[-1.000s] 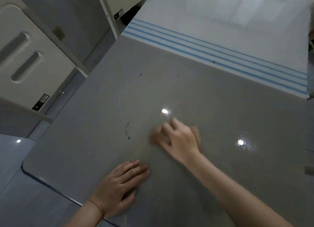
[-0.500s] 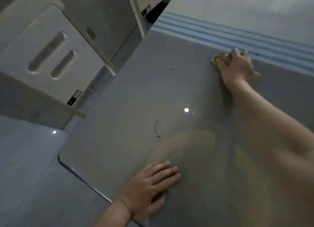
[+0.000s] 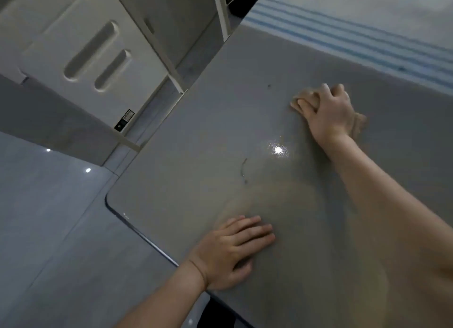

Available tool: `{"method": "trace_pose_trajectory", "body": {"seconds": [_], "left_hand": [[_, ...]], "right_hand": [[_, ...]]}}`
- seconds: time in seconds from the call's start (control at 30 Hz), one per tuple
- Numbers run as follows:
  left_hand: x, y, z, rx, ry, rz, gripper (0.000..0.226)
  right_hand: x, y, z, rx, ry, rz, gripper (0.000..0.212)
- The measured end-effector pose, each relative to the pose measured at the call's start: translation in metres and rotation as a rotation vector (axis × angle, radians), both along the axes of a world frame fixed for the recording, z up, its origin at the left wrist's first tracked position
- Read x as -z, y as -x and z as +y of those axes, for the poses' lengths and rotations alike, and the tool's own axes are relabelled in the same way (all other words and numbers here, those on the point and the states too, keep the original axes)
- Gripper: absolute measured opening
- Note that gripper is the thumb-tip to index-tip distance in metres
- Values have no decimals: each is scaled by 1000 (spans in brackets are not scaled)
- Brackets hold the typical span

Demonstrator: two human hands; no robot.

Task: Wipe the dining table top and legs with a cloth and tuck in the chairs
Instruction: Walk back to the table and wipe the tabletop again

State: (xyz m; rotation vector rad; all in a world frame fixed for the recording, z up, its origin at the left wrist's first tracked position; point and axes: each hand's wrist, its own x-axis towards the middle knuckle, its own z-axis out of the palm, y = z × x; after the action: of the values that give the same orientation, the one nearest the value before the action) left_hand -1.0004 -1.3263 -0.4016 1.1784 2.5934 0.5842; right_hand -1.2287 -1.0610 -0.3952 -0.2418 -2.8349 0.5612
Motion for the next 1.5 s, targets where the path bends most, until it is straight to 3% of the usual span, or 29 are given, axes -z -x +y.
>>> {"method": "trace_pose_trajectory", "body": {"seconds": [0.07, 0.2, 0.27, 0.33, 0.4, 0.5, 0.57, 0.7, 0.9, 1.03, 1.2, 1.43, 1.5], "left_hand": [[0, -1, 0, -4, -14, -4, 58], [-1, -2, -1, -13, -6, 9, 56], [-3, -2, 0, -8, 21, 20, 56], [-3, -1, -1, 13, 44, 20, 57], [-2, 0, -1, 19, 32, 23, 59], [0, 0, -2, 20, -1, 34, 60], [-1, 0, -2, 22, -3, 35, 61], [0, 1, -2, 20, -18, 26, 62], [0, 1, -3, 47, 25, -56, 60], [-11, 12, -13, 91, -86, -71, 63], [-25, 106, -52, -94, -149, 96, 57], [-7, 208, -59, -138, 46, 107, 62], [-3, 214, -56, -151, 52, 100, 62]], "right_hand": [[-1, 2, -39, -42, 5, -10, 44], [1, -71, -111, -527, -29, 11, 37], [0, -104, -105, -763, -15, 0, 35], [1, -115, -71, -849, -24, -1, 38], [5, -102, -25, -652, -34, 19, 44], [0, -71, 21, -153, 10, 9, 42], [-1, -59, 19, -22, -19, -49, 41], [-3, -71, -2, 32, -1, -57, 39], [-3, -185, -43, -112, 14, -54, 35], [-2, -209, -42, -4, 68, -88, 36], [0, -207, -54, 102, 76, -43, 40], [-4, -205, -55, 170, -37, -42, 44], [-1, -199, -57, 274, 14, -70, 41]]}}
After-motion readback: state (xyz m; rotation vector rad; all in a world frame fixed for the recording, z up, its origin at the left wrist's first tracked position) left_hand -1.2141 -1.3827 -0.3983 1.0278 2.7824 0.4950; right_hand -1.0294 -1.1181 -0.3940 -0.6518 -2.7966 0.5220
